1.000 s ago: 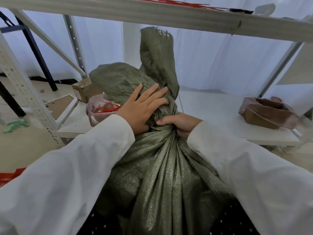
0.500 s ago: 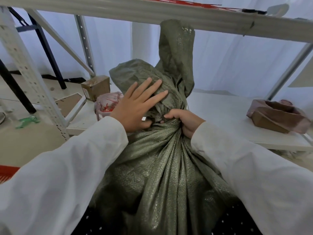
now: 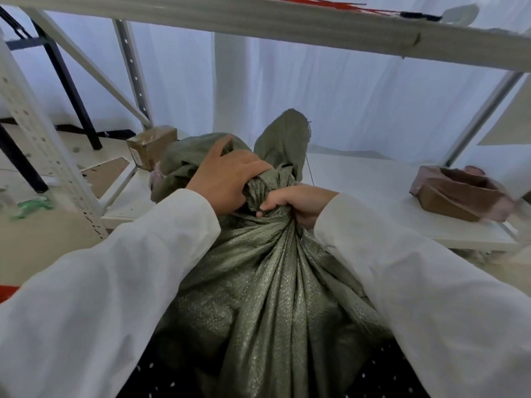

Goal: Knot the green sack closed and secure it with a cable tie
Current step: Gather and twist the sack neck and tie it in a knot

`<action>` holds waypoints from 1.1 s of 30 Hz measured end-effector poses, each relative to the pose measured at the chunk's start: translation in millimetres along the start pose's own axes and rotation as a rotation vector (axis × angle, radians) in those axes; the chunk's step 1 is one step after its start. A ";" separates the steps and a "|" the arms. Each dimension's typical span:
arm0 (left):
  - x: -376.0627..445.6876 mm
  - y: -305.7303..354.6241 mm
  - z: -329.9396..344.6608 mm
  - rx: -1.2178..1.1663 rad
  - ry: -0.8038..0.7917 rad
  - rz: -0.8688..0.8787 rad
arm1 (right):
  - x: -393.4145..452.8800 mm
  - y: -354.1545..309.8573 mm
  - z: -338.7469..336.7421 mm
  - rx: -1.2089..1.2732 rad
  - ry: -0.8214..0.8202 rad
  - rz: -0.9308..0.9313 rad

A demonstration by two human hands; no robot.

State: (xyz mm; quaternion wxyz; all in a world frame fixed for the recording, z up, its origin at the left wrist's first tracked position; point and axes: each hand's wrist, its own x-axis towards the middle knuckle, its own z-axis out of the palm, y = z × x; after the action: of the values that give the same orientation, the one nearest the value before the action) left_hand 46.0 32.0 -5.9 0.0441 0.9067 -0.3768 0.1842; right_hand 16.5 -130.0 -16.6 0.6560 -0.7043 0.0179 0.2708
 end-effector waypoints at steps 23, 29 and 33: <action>-2.5 23.0 -22.6 0.322 -0.048 -0.181 | -6.9 -15.3 27.7 -0.604 0.430 -0.393; -12.2 16.7 -17.7 0.230 0.147 -0.266 | 7.8 -9.3 20.1 -0.153 0.413 -0.294; -17.2 10.2 -5.7 0.337 0.264 -0.123 | 13.1 -2.5 13.0 0.208 0.308 -0.250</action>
State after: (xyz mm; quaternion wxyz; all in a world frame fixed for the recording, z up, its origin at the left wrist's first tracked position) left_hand 26.0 37.4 -7.5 -0.0483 0.8905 -0.2757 0.3586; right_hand 24.0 -113.2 -19.5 0.7431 -0.6626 0.0580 0.0734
